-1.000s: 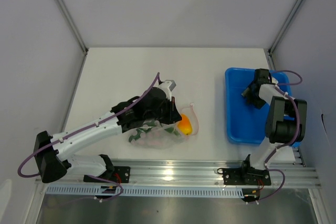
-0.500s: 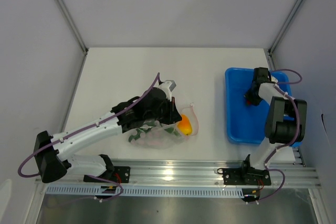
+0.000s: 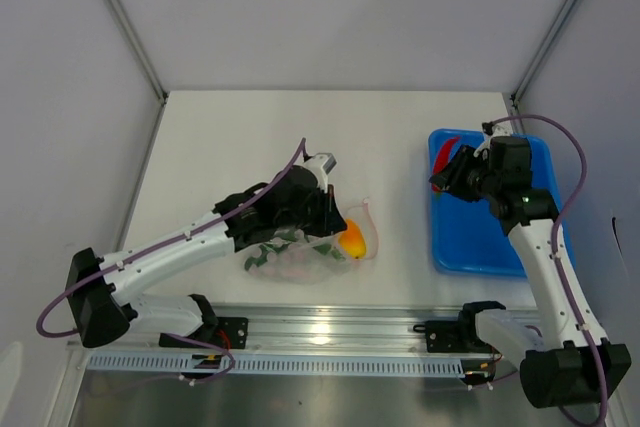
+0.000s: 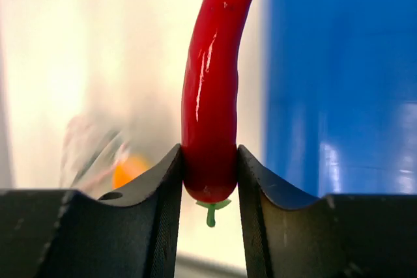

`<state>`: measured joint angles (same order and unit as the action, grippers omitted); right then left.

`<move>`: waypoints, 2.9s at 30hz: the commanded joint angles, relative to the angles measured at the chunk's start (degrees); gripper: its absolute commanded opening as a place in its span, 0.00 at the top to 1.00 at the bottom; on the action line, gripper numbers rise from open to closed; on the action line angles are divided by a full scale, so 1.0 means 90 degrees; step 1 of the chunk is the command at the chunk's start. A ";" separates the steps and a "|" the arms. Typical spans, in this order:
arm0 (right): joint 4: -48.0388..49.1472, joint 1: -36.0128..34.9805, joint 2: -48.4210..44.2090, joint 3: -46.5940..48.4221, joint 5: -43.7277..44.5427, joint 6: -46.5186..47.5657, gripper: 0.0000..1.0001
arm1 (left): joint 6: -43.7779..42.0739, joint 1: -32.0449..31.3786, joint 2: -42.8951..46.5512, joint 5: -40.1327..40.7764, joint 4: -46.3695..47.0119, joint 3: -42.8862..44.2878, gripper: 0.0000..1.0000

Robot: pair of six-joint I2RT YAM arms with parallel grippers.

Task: Place the food in the zip-top bag and seal the zipper
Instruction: Pick up the fake vegetable from the bin, then place the fake vegetable in the zipper food storage bag.

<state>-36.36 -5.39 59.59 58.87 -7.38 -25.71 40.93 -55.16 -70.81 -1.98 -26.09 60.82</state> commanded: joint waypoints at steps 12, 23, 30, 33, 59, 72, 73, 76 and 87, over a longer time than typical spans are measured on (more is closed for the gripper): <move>-0.0062 -0.1761 -0.0908 -0.1413 -0.6251 -0.0336 0.82 | -0.0289 0.0484 0.0230 -0.0317 0.0096 0.0108 1.00; 0.0211 -0.2517 -0.0510 -0.1805 -0.6524 -0.0766 0.83 | -0.0348 0.0503 0.0611 -0.0629 0.0164 -0.0214 0.99; 0.1207 -0.2517 0.0320 -0.1649 -0.6670 -0.1478 0.82 | -0.0426 0.0494 0.1031 -0.1001 0.0398 -0.0585 0.99; 0.1695 -0.2526 0.0681 -0.1512 -0.6700 -0.1849 0.82 | -0.0436 0.0494 0.1138 -0.1040 0.0399 -0.0644 0.99; 0.2799 -0.2878 0.2344 -0.0917 -0.5207 -0.2327 0.53 | -0.0280 0.0503 0.1158 -0.1225 0.0477 -0.0498 0.99; 0.1181 -0.2976 0.1358 -0.0419 -0.3900 -0.1423 0.33 | -0.0231 0.0503 0.1158 -0.1226 0.0545 -0.0527 0.99; 0.0976 -0.2976 0.1222 -0.0370 -0.3781 -0.1314 0.33 | -0.0231 0.0503 0.1149 -0.1235 0.0545 -0.0537 0.99; -0.0077 -0.2966 0.0733 -0.0068 -0.3100 -0.0866 0.33 | -0.0231 0.0503 0.1110 -0.1235 0.0593 -0.0546 0.99; -0.0834 -0.2458 0.0380 -0.0584 -0.1007 -0.0034 0.01 | -0.0182 0.0503 0.1031 -0.1382 0.0643 -0.0497 0.99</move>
<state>-41.80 -27.77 62.52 55.64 -23.99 -29.34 38.87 -50.98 -61.84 -12.80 -22.79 55.09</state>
